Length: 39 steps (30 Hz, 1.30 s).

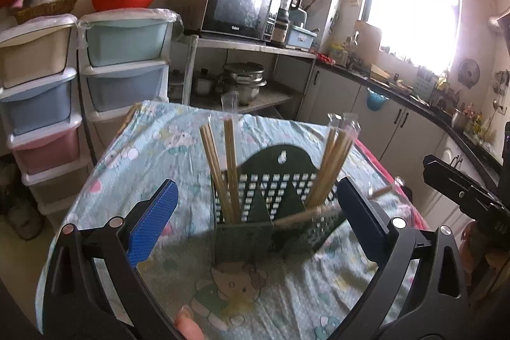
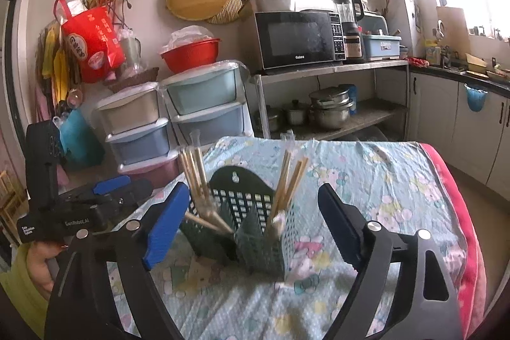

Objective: Organize utensils

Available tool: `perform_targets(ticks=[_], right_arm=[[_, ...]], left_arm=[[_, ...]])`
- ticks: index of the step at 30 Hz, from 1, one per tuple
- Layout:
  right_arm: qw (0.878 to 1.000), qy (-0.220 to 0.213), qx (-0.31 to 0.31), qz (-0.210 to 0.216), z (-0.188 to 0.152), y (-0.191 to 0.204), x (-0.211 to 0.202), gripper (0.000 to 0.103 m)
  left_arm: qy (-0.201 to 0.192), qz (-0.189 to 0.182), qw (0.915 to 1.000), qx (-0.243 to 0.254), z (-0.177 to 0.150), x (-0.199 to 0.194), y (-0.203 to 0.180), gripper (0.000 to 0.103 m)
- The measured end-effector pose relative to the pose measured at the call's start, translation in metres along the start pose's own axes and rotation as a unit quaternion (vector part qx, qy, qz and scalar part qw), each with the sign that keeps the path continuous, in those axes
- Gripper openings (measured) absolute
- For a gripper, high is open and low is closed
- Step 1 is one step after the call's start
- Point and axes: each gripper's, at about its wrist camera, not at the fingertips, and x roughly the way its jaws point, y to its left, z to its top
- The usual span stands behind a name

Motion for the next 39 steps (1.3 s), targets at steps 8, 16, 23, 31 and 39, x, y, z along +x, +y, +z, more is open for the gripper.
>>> perform_targets(ticks=[8,16,23,31,39], right_arm=[[1.0,0.029,0.003,-0.008,-0.031,0.002,-0.006,0.083],[0.998,0.064,0.0,-0.018,-0.065,0.002,-0.003,0.083],[0.997,0.074,0.015,-0.029,-0.091,0.001,-0.002,0.088],[0.996,0.066,0.03,-0.046,-0.114,-0.002,-0.006,0.09],[0.997,0.031,0.017,-0.066,-0.127,0.001,-0.016,0.093]], left_arm=[[0.025,-0.002,0.9997,0.0,-0.028,-0.002,-0.002,0.092],[0.047,0.0,0.9989,-0.003,-0.057,-0.001,-0.003,0.092],[0.031,0.018,0.9993,0.004,-0.083,-0.005,-0.003,0.092],[0.01,0.023,0.9996,0.014,-0.098,-0.012,-0.003,0.092],[-0.009,0.022,0.9995,0.02,-0.108,-0.013,-0.006,0.092]])
